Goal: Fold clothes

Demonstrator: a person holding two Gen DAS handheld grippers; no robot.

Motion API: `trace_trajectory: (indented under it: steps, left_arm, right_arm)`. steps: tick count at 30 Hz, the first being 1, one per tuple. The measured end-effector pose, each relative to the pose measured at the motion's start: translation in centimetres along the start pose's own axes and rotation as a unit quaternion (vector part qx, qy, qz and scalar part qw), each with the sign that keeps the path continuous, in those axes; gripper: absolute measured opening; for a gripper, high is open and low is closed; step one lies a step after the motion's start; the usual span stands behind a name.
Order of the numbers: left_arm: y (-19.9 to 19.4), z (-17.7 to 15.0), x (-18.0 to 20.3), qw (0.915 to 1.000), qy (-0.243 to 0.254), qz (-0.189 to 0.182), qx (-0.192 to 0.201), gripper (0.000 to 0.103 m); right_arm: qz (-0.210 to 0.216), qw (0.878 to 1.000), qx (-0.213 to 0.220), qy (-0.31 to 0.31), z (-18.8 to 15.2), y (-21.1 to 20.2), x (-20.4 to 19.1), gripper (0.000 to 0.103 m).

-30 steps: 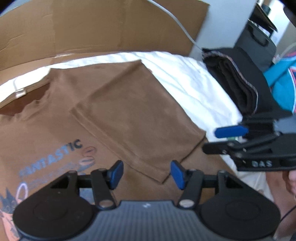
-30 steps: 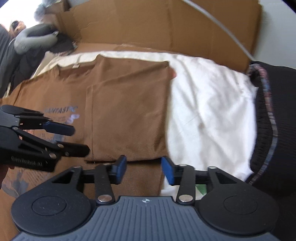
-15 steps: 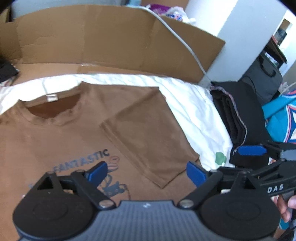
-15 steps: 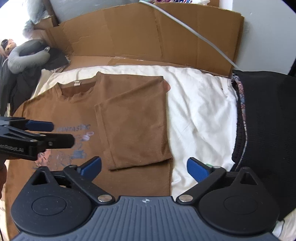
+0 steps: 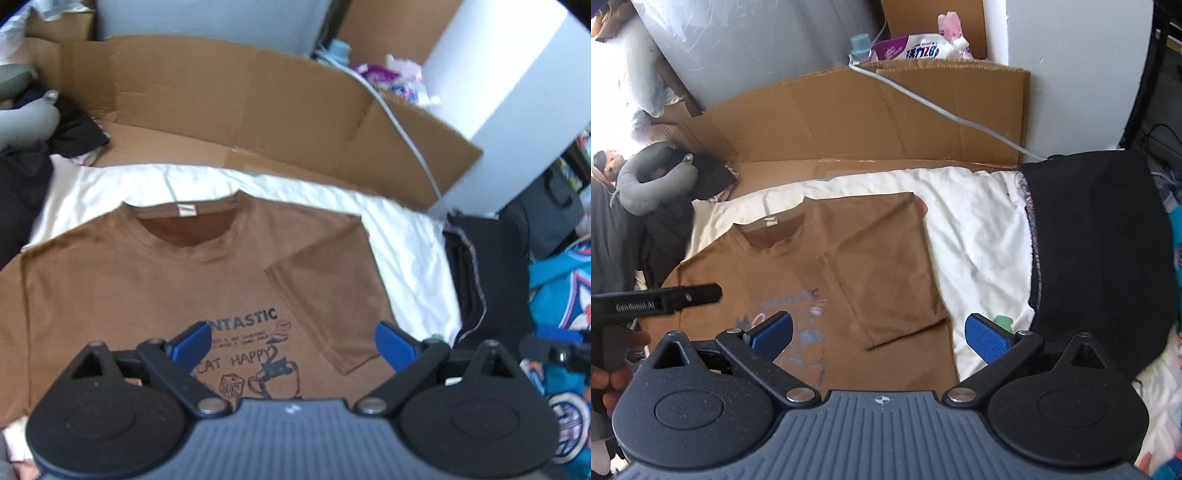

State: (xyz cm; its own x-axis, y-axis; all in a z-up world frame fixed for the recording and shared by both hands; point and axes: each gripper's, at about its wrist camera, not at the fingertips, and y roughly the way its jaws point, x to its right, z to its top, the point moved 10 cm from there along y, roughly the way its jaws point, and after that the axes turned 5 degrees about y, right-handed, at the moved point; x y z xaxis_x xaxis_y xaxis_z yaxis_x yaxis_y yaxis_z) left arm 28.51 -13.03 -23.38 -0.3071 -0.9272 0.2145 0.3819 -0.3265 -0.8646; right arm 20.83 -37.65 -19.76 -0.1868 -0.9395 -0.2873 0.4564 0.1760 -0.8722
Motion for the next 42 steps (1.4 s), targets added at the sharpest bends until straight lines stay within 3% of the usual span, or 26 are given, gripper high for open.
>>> trace_trajectory:
  steps: [5, 9, 12, 27, 34, 42]
  left_arm:
    - [-4.5, 1.0, -1.1, 0.9998, -0.017, 0.001, 0.004, 0.097]
    - [-8.8, 1.3, -2.1, 0.9996, -0.002, 0.024, 0.011, 0.098]
    - [-12.7, 0.8, -3.2, 0.9993, -0.023, 0.028, 0.009, 0.099]
    - [-29.8, -2.0, -6.0, 0.9949, -0.016, 0.066, 0.075, 0.102]
    - [-35.1, -3.9, -6.8, 0.9900, 0.013, 0.068, 0.123, 0.102]
    - [-37.3, -7.1, -8.0, 0.9887, 0.033, 0.054, 0.136, 0.102]
  right_arm:
    - [-0.006, 1.000, 0.003, 0.021, 0.5, -4.0, -0.6, 0.102]
    - [-0.010, 0.999, 0.006, 0.034, 0.7, -7.2, -1.1, 0.102]
    - [-0.009, 0.999, 0.011, 0.043, 0.6, -10.0, -1.9, 0.102]
    - [0.031, 0.998, 0.056, -0.002, -1.8, -21.5, -10.8, 0.102]
    - [0.022, 0.997, 0.079, -0.012, -3.2, -24.6, -13.5, 0.102]
    - [0.017, 0.995, 0.094, -0.038, -3.5, -26.6, -16.6, 0.102]
